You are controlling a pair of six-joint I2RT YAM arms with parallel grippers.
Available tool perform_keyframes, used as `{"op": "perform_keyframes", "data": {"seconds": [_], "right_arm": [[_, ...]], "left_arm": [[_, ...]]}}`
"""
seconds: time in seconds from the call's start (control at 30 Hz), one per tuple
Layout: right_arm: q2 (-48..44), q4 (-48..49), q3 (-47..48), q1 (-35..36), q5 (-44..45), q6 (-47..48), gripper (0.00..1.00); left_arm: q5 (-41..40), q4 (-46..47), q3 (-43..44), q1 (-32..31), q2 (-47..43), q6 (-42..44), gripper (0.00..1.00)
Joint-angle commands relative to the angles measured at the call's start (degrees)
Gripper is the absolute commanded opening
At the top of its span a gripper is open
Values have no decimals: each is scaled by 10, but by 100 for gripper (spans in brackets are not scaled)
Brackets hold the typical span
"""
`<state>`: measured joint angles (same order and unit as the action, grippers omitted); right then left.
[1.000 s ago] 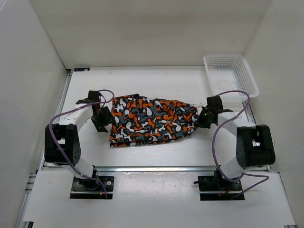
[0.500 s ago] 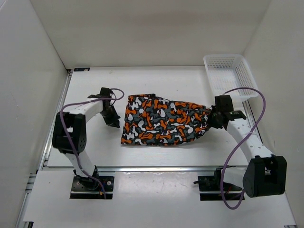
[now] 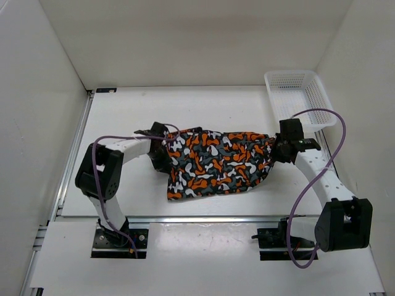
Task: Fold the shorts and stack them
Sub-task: Fold the shorts
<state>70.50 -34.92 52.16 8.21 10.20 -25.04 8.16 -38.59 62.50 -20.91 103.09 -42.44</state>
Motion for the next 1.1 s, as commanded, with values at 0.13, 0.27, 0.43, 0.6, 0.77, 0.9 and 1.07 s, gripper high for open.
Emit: {"op": "perform_keyframes", "data": {"seconds": [0.13, 0.27, 0.43, 0.6, 0.77, 0.9, 1.07], "right_arm": [[-11, -24, 36, -3, 11, 20, 0], [-5, -24, 52, 4, -1, 20, 0], [-5, -24, 87, 34, 16, 14, 0], [6, -45, 130, 85, 28, 14, 0], [40, -73, 186, 233, 113, -5, 0], [100, -95, 257, 362, 188, -11, 0], [221, -110, 350, 497, 238, -5, 0]], "left_arm": [[-9, -4, -123, -50, -151, -77, 11], [-19, -4, -124, 1, -197, -53, 11], [-14, -4, -94, 24, -128, -29, 11], [-9, -4, -43, 16, -42, -9, 11], [-3, 1, -25, 16, -22, -9, 11], [-3, 1, -19, 16, -17, -9, 11], [-3, 1, -31, 33, -29, -9, 11]]}}
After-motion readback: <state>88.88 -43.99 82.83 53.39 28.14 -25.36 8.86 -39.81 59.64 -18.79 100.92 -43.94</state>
